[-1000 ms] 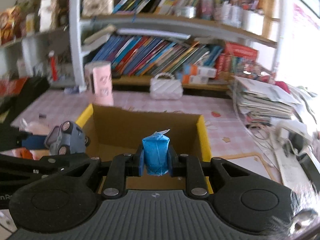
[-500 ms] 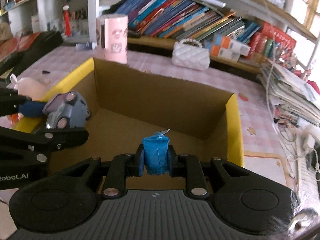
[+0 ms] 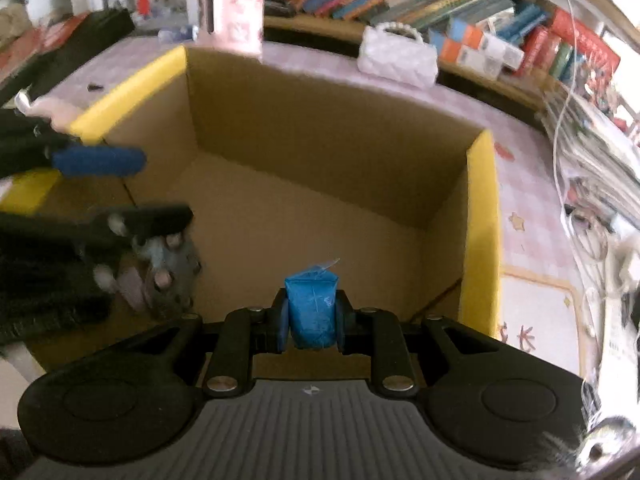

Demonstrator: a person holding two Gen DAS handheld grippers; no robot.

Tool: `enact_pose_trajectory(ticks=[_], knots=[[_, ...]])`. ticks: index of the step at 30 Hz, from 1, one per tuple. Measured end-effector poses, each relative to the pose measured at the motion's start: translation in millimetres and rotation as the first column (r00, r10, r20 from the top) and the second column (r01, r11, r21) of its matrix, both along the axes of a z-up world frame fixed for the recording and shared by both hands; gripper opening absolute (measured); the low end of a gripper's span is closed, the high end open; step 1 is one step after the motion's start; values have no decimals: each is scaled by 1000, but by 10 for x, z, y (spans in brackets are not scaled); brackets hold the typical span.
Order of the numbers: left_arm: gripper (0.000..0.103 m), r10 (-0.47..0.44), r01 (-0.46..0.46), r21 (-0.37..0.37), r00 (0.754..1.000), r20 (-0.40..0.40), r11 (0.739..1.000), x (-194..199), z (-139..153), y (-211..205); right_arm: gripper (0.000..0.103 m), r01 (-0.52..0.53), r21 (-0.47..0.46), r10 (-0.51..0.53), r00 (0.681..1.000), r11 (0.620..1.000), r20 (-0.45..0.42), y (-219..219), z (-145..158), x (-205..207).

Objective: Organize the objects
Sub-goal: 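Open the left tool over the box while the right tool releases the blue item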

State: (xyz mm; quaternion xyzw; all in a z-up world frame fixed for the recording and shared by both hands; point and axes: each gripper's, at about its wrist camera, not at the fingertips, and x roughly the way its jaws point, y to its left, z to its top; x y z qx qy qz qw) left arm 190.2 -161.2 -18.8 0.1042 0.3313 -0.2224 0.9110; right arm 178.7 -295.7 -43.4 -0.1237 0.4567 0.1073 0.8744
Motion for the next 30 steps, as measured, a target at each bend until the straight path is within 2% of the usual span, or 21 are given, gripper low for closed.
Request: enact_pose_trajectory(ticks=[8,13,14,15,18,20,21,24,30], knots=[[44,-17,17,2,1000,-4,1000,-4,-6,-125,20,16,7,-16,1000,1000,-3,-151,26,2],[49,-9,9,-1,1000,-5,1000,-32,7,-112,19,26,18,-27,1000,999,14,-153,35,-12],[55,-8,8,-4,1000,2,1000,-51,28,-99,20,35,25,-36,999,999,22,-154,44,-20],[64,-8,8,-8,1000,13,1000,-72,50,-85,21,41,35,-42,999,999,29,-154,53,-36],[74,7,-6,-21,998,66,1000,-155,145,-45,28,49,67,-53,997,997,54,-126,105,-97],[77,14,-10,-47,996,84,999,-196,218,3,42,59,75,-65,995,995,81,-98,157,-148],[79,19,-13,-65,995,93,998,-230,260,32,43,64,81,-72,993,995,97,-86,189,-174],[81,36,-24,-98,992,124,995,-335,361,113,47,88,100,-102,984,991,144,-61,300,-250],[82,58,-37,-135,986,153,990,-522,455,271,47,149,125,-173,961,981,214,0,482,-475]])
